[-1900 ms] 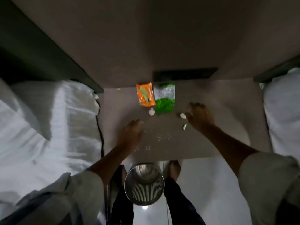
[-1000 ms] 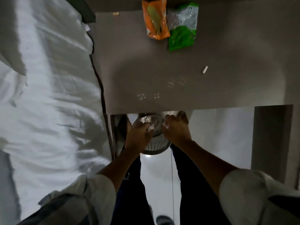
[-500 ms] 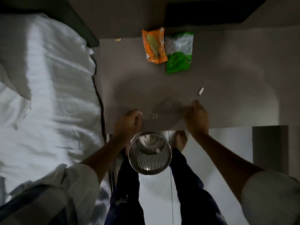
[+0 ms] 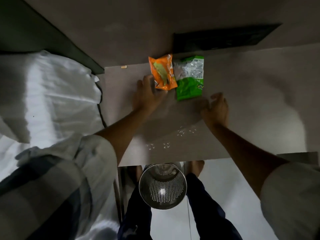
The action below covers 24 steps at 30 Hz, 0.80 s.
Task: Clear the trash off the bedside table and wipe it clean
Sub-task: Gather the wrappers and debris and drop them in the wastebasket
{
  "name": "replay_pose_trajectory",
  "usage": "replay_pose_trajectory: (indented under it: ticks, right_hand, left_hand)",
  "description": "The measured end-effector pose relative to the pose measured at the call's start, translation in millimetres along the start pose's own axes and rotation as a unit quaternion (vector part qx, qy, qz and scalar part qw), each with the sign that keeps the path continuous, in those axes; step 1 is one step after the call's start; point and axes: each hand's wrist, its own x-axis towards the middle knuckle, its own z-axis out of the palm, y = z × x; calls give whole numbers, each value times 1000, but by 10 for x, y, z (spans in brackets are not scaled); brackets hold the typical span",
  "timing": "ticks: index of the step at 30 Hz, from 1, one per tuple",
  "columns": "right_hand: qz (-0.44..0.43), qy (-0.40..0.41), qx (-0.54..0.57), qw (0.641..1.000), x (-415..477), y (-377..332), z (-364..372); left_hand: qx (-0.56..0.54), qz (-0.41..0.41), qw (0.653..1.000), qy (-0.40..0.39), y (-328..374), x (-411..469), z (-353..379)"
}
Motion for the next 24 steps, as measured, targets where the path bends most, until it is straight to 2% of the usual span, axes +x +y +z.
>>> replay_pose_trajectory:
  ticks: [4,7,10,13,18,21,24]
  right_hand:
    - [109,4,174,979,296,-345,255]
    - [173,-48,220,959,471,-466,419]
    - [185,-57,233,953,464,-466,445]
    - [151,-66,288,943,178,-423,372]
    - [19,-52,162,985,-827,-92,54]
    - [1,-75,113,991,-1580,212,-96]
    - [0,-125,-15,992,-2065,538,-44]
  left_hand:
    - [-99,-49,994,22,108,162,187]
    - [-142,-49,988,29,62,168,258]
    - [-174,-61,982,29,18,107,273]
    - [-178,-57,982,21,-42,-103,250]
    - [-120,-30,991,41,-293,-1142,144]
    - [-93,-62,994,-12,-620,-1936,93]
    - [-35,-89,993,-63,-1018,-2582,173]
